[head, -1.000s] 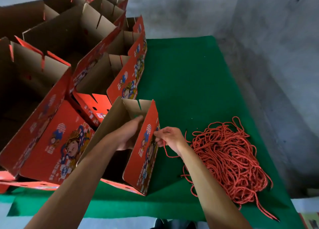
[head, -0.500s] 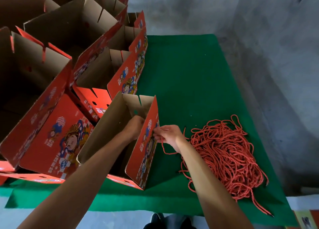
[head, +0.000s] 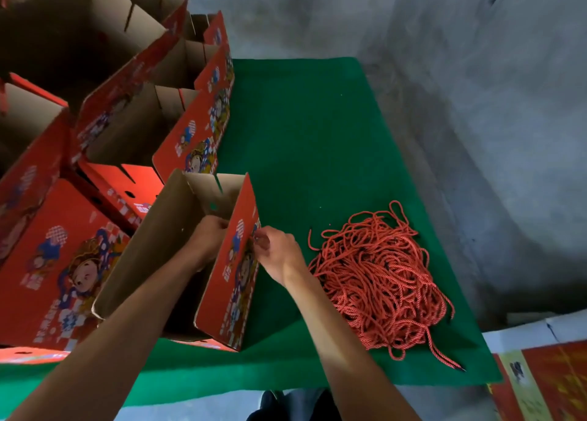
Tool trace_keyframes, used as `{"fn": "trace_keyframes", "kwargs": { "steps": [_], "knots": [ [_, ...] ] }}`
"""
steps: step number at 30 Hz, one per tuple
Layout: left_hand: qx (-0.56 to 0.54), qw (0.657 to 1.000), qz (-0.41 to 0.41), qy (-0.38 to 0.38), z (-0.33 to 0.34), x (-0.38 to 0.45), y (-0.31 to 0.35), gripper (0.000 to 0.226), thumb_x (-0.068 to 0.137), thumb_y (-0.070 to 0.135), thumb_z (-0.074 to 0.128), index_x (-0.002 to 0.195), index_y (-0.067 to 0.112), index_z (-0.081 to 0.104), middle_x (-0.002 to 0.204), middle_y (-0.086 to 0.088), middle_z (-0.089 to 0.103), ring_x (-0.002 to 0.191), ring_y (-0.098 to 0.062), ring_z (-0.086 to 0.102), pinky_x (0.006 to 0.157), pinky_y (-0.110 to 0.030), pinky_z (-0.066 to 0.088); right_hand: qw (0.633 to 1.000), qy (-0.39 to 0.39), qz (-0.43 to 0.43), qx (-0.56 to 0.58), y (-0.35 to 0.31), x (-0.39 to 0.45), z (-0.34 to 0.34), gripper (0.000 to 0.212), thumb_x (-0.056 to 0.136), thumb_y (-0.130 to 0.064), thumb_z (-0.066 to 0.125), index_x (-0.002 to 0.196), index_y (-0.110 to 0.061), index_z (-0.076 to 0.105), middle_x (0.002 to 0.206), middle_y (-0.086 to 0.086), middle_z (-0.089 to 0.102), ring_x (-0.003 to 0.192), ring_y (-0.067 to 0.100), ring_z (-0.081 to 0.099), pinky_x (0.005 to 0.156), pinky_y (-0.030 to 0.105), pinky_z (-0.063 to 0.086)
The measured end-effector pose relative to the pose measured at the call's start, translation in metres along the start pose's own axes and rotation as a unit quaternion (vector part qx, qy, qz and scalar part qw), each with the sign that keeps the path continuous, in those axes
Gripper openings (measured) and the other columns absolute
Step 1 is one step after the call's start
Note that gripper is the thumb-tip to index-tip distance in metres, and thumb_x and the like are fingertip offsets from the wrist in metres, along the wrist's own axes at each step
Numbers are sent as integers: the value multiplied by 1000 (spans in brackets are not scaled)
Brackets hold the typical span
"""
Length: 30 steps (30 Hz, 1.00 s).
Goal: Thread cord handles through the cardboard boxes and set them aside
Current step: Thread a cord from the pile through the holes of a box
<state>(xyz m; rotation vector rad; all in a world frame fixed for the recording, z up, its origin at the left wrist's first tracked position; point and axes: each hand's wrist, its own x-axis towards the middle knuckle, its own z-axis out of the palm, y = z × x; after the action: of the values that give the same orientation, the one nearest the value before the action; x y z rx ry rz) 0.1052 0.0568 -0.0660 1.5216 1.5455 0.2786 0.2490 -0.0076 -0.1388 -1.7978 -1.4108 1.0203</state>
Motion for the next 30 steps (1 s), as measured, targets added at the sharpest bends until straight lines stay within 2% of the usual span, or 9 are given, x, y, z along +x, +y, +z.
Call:
{"fn": "trace_keyframes", "kwargs": {
  "steps": [4, 8, 10, 13, 16, 19, 22, 26, 30],
  "knots": [
    [24, 999, -35, 23, -6, -1, -1, 28, 97, 19, 68, 75, 2, 71, 75, -15, 72, 70, -28, 69, 68, -38, 55, 985, -49, 74, -146, 40, 0, -22, 17, 104, -27, 58, 108, -14, 68, 102, 3, 73, 79, 16, 67, 86, 37, 57],
    [16, 999, -24, 20, -13, -14, 4, 42, 102, 44, 57, 88, 7, 70, 83, -13, 76, 51, -11, 69, 43, -20, 49, 970, -3, 116, -213, 67, -10, -54, 38, 99, -38, 65, 130, -16, 61, 131, 1, 61, 119, 20, 61, 107, 41, 48],
    [-34, 999, -28, -11, -20, -29, 8, 48, 103, 61, 42, 101, 20, 67, 83, -5, 79, 61, -12, 75, 46, -22, 54, 976, 11, 77, -201, 72, -17, -63, 23, 99, -34, 65, 115, -17, 68, 121, 0, 65, 109, 16, 63, 103, 39, 50],
    [-74, 994, -33, -77, -26, -52, 7, 64, 93, 79, 36, 105, 27, 71, 88, 2, 80, 77, -15, 78, 58, -29, 59, 962, -183, 67, -192, 81, -32, -56, 13, 96, -21, 67, 106, -17, 75, 114, -2, 73, 102, 14, 68, 98, 35, 52],
    [-41, 988, -46, -139, -24, -67, 0, 62, 83, 79, 57, 111, 26, 71, 97, 3, 80, 86, -16, 78, 63, -29, 60, 920, -299, 70, -243, 95, -44, -40, 29, 89, -13, 75, 118, -11, 72, 112, 0, 72, 93, 14, 64, 85, 29, 50],
    [-22, 985, -66, -158, -23, -68, -7, 40, 90, 51, 72, 118, 23, 66, 100, 2, 80, 89, -17, 78, 68, -30, 60, 924, -296, 54, -235, 106, -49, -30, 26, 87, -9, 76, 113, -8, 73, 86, -11, 65, 74, 5, 59, 69, 21, 45],
    [-43, 983, -89, -157, -28, -63, -11, 30, 95, 36, 69, 120, 21, 63, 100, 1, 80, 94, -19, 76, 73, -32, 57, 930, -279, 48, -233, 109, -48, -27, 16, 91, -11, 72, 105, -5, 76, 103, 4, 75, 92, 19, 69, 86, 35, 56],
    [-75, 978, -120, -151, -31, -64, -16, 32, 96, 41, 65, 119, 20, 68, 97, -1, 80, 92, -19, 77, 79, -33, 55, 929, -246, 19, -277, 107, -50, -24, 15, 96, -15, 66, 98, -7, 78, 103, 5, 77, 91, 17, 69, 87, 33, 53],
    [-119, 970, -152, -146, -34, -69, -18, 40, 95, 49, 64, 118, 19, 70, 101, -3, 80, 99, -23, 75, 81, -33, 55, 957, -162, -28, -239, 84, -47, -20, 14, 102, -25, 61, 103, -16, 72, 110, -5, 68, 108, 14, 58, 103, 37, 42]
  ]
}}
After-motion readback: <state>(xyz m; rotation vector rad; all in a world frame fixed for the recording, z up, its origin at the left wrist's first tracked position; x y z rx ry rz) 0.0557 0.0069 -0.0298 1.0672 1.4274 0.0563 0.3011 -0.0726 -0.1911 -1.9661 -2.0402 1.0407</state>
